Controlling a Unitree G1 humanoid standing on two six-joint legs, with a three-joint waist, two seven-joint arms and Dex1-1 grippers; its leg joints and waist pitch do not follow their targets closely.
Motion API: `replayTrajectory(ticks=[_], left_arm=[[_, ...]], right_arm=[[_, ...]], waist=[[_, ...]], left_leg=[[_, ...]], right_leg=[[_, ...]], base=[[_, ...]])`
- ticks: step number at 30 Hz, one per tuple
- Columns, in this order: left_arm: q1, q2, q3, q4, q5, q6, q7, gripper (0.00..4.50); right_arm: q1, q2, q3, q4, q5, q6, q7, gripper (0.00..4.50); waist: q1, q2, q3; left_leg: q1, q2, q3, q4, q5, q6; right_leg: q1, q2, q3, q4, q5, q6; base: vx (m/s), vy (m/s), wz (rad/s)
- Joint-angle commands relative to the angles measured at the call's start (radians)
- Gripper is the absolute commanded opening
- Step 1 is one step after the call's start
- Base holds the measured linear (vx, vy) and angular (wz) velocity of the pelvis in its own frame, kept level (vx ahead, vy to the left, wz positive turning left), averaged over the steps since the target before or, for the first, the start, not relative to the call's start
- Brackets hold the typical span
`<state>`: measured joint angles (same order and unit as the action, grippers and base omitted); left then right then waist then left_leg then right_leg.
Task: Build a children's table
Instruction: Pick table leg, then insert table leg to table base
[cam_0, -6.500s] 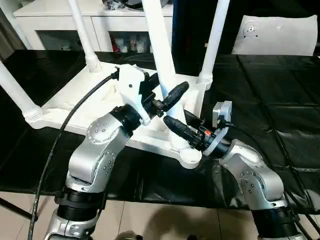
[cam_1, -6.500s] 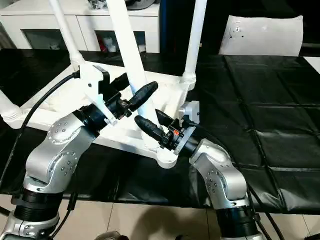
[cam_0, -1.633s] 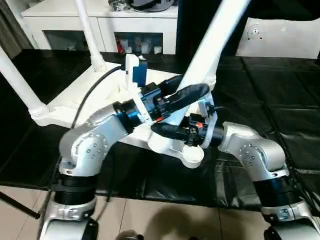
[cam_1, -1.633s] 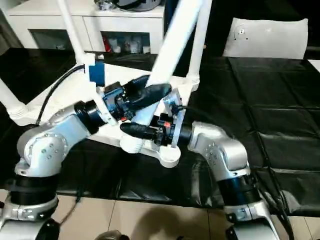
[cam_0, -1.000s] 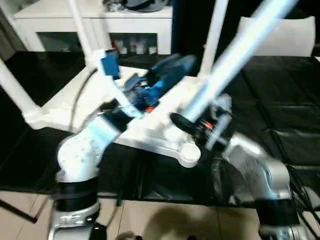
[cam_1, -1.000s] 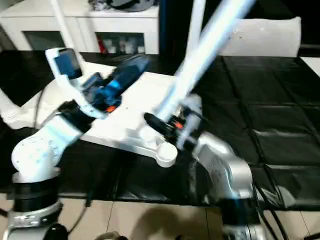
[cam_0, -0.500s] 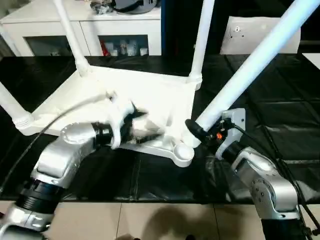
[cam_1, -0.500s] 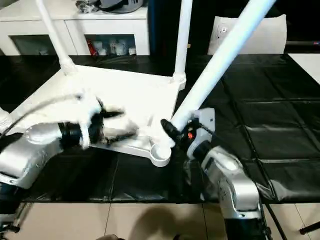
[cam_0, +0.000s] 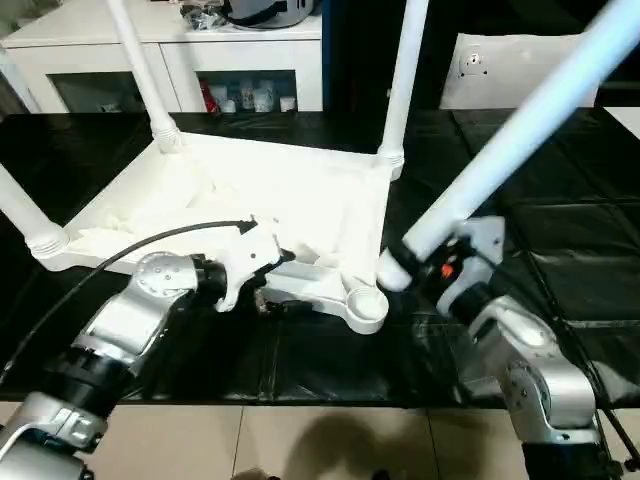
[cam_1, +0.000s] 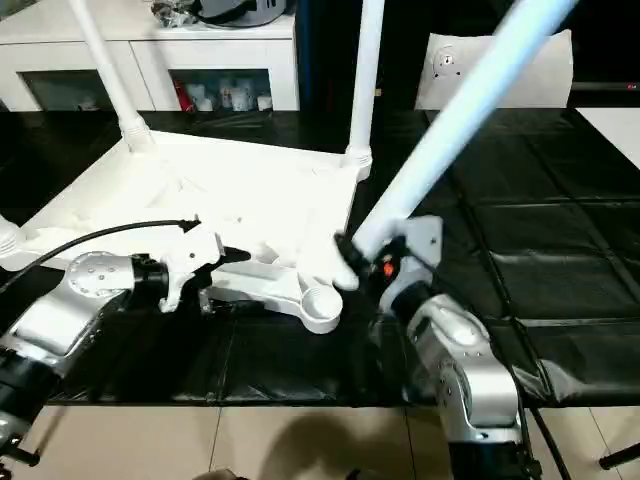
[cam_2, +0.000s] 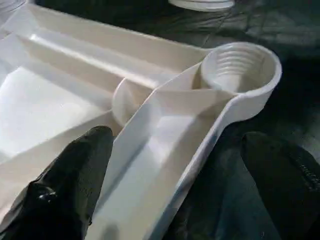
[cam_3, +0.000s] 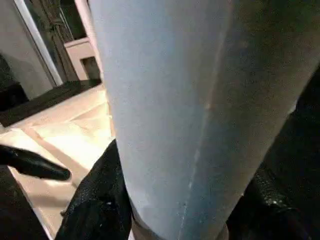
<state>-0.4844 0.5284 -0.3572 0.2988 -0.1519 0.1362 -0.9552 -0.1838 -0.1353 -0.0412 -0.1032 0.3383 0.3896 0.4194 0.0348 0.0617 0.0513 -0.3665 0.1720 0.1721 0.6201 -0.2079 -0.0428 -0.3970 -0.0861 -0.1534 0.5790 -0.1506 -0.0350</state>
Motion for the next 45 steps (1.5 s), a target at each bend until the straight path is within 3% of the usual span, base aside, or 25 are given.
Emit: replayTrajectory(ticks=[1,5,7,8,10,12,14,19,21,23,26,30,32,36,37,38,45], left_arm=[[-0.025,0.007,-0.006,0.022,0.024,-0.026,-0.012,4.5],[-0.045,0.007,-0.021,0.077,0.055,-0.078,-0.038,4.5],[-0.058,0.007,-0.023,0.104,0.06,-0.102,-0.06,4.5],[-0.063,0.007,-0.024,0.111,0.059,-0.108,-0.07,4.5],[-0.07,0.005,-0.026,0.123,0.062,-0.119,-0.087,4.5],[-0.082,0.002,-0.032,0.141,0.062,-0.125,-0.118,4.5],[-0.087,0.001,-0.035,0.149,0.062,-0.126,-0.131,4.5],[-0.112,-0.008,-0.048,0.198,0.072,-0.149,-0.196,4.12],[-0.144,-0.037,-0.05,0.269,0.09,-0.186,-0.2,3.74],[-0.171,-0.065,-0.051,0.326,0.099,-0.209,-0.198,3.67],[-0.198,-0.091,-0.057,0.375,0.107,-0.224,-0.202,3.32],[-0.248,-0.125,-0.06,0.456,0.116,-0.23,-0.219,3.19],[-0.283,-0.143,-0.069,0.526,0.14,-0.247,-0.233,2.87],[-0.309,-0.158,-0.069,0.594,0.162,-0.274,-0.245,2.75],[-0.316,-0.164,-0.066,0.611,0.161,-0.274,-0.246,2.75],[-0.32,-0.168,-0.066,0.622,0.162,-0.274,-0.245,2.45],[-0.363,-0.193,-0.057,0.73,0.183,-0.313,-0.273,1.89]], right_arm=[[-0.003,0.0,0.001,-0.002,0.001,0.005,-0.006,1.91],[-0.004,0.013,-0.007,-0.005,0.006,-0.03,-0.008,1.91],[-0.007,-0.009,0.011,0.004,-0.022,-0.027,-0.01,1.91],[-0.007,-0.013,0.011,0.004,-0.024,-0.023,-0.01,1.91],[-0.004,-0.016,0.007,0.003,-0.017,-0.012,-0.004,1.91],[0.006,-0.032,0.012,0.003,-0.014,-0.003,0.016,1.91],[0.01,-0.039,0.015,0.005,-0.015,-0.003,0.025,1.91],[0.022,-0.066,0.027,0.007,-0.019,0.005,0.053,1.91],[0.025,-0.081,0.029,0.008,-0.014,0.016,0.068,1.91],[0.028,-0.09,0.033,0.005,-0.009,0.03,0.077,1.91],[0.031,-0.091,0.035,-0.006,-0.003,0.046,0.077,1.91],[0.037,-0.094,0.031,-0.024,0.017,0.072,0.081,1.91],[0.042,-0.095,0.029,-0.032,0.023,0.076,0.079,1.91],[0.045,-0.096,0.026,-0.037,0.023,0.08,0.081,1.91],[0.046,-0.096,0.025,-0.042,0.025,0.083,0.081,1.91],[0.047,-0.097,0.024,-0.043,0.025,0.083,0.081,1.91],[0.048,-0.116,0.035,-0.048,0.029,0.085,0.1,1.91]], waist=[[0.002,0.0,-0.071],[0.003,0.003,-0.07],[0.004,0.014,-0.069],[0.002,0.008,-0.07],[0.004,0.012,-0.071],[0.004,0.005,-0.072],[0.009,0.008,-0.072],[0.011,0.007,-0.071],[0.01,0.002,-0.068],[0.014,0.003,-0.07],[0.02,0.002,-0.073],[0.025,0.004,-0.075],[0.029,0.006,-0.075],[0.03,0.002,-0.074],[0.03,0.008,-0.074],[0.029,0.005,-0.074],[0.03,0.001,-0.073]], left_leg=[[0.008,0.061,-0.033,-0.083,-0.207,0.015],[0.01,0.059,-0.033,-0.084,-0.221,0.016],[0.012,0.06,-0.035,-0.085,-0.233,0.009],[0.011,0.061,-0.036,-0.086,-0.229,0.005],[0.011,0.06,-0.035,-0.085,-0.233,0.004],[0.009,0.061,-0.034,-0.085,-0.229,0.007],[0.01,0.062,-0.033,-0.085,-0.225,0.011],[0.01,0.062,-0.033,-0.084,-0.226,0.013],[0.009,0.058,-0.031,-0.084,-0.232,0.017],[0.009,0.058,-0.032,-0.082,-0.225,0.02],[0.009,0.06,-0.033,-0.081,-0.207,0.026],[0.007,0.06,-0.032,-0.08,-0.189,0.031],[0.009,0.059,-0.031,-0.078,-0.195,0.03],[0.007,0.06,-0.033,-0.081,-0.201,0.031],[0.008,0.061,-0.034,-0.08,-0.201,0.03],[0.009,0.06,-0.033,-0.08,-0.207,0.031],[0.009,0.055,-0.03,-0.078,-0.205,0.042]], right_leg=[[0.059,-0.086,0.074,-0.07,-0.318,-0.1],[0.058,-0.088,0.074,-0.076,-0.355,-0.085],[0.057,-0.086,0.073,-0.077,-0.359,-0.081],[0.058,-0.084,0.073,-0.075,-0.337,-0.084],[0.059,-0.088,0.074,-0.072,-0.326,-0.095],[0.061,-0.088,0.075,-0.072,-0.315,-0.102],[0.06,-0.089,0.076,-0.07,-0.312,-0.109],[0.06,-0.09,0.076,-0.072,-0.32,-0.11],[0.061,-0.087,0.073,-0.08,-0.349,-0.1],[0.061,-0.089,0.072,-0.082,-0.362,-0.089],[0.061,-0.091,0.072,-0.079,-0.338,-0.094],[0.064,-0.091,0.073,-0.075,-0.292,-0.111],[0.063,-0.092,0.072,-0.077,-0.309,-0.107],[0.065,-0.092,0.069,-0.084,-0.342,-0.088],[0.065,-0.093,0.069,-0.082,-0.337,-0.091],[0.063,-0.093,0.069,-0.085,-0.339,-0.094],[0.063,-0.09,0.065,-0.093,-0.374,-0.076]], base=[[0.0,0.0,0.0],[0.0,0.0,0.0],[0.0,0.0,0.0],[0.0,0.0,0.0],[0.0,0.0,0.0],[0.0,0.0,0.0],[0.0,0.0,0.0],[0.0,0.0,0.0],[0.0,0.0,0.0],[0.0,0.0,0.0],[0.0,0.0,0.0],[0.0,0.0,0.0],[0.0,0.0,0.0],[0.0,0.0,0.0],[0.0,0.0,0.0],[0.0,0.0,0.0],[0.0,0.0,0.0]])
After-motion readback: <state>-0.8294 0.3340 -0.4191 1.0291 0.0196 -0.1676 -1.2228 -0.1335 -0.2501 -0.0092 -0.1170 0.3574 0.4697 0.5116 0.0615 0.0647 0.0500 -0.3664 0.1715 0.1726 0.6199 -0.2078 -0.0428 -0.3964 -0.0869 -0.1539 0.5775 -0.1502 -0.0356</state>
